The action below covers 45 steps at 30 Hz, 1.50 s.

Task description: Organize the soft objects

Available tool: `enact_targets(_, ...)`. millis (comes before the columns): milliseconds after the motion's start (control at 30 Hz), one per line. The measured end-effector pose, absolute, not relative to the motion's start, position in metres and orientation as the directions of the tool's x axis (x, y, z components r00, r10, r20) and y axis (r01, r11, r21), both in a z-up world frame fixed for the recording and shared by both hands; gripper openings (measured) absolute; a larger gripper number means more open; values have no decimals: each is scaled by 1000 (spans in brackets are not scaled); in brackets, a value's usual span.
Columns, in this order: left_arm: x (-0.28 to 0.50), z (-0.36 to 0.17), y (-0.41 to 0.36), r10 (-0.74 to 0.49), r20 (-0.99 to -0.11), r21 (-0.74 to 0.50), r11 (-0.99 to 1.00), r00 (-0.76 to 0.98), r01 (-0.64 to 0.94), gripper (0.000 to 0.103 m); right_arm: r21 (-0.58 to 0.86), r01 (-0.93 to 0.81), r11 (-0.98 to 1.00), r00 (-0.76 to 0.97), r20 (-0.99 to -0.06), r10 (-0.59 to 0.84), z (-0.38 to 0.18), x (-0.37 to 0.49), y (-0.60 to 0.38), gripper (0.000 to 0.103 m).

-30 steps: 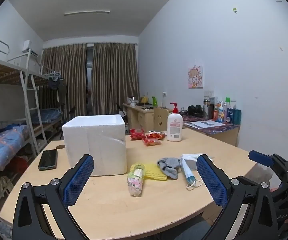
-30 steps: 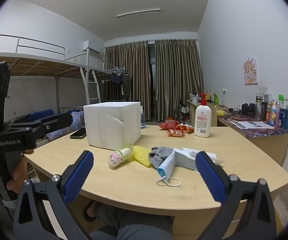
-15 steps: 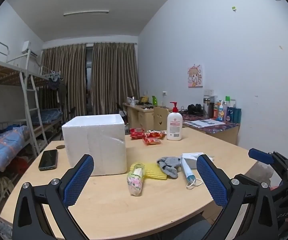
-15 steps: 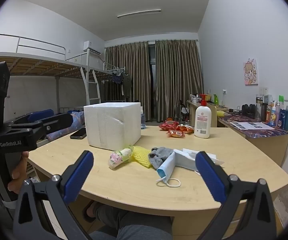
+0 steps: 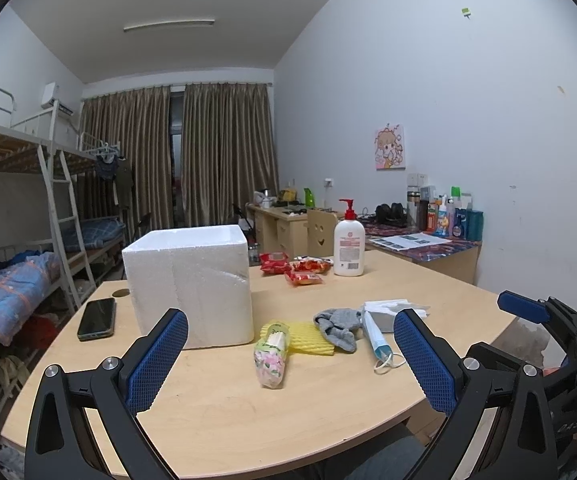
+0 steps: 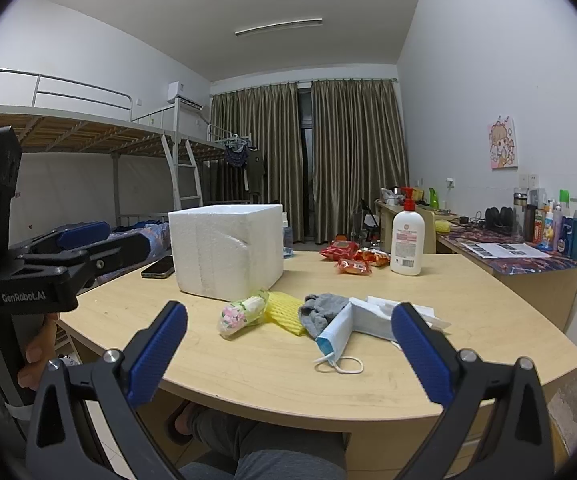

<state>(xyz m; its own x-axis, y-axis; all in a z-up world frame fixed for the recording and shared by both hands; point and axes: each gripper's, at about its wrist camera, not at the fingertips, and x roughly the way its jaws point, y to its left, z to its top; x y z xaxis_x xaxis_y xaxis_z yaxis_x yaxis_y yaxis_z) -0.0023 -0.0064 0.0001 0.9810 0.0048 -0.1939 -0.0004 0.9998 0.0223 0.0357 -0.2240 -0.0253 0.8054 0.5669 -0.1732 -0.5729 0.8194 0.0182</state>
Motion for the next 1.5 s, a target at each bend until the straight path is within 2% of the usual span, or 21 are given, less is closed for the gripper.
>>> enact_targets(1500, -3, 0, 3, 23, -195, 14, 1000, 981, -21, 103, 42, -576, 817, 801, -170, 574, -21, 42, -226, 103)
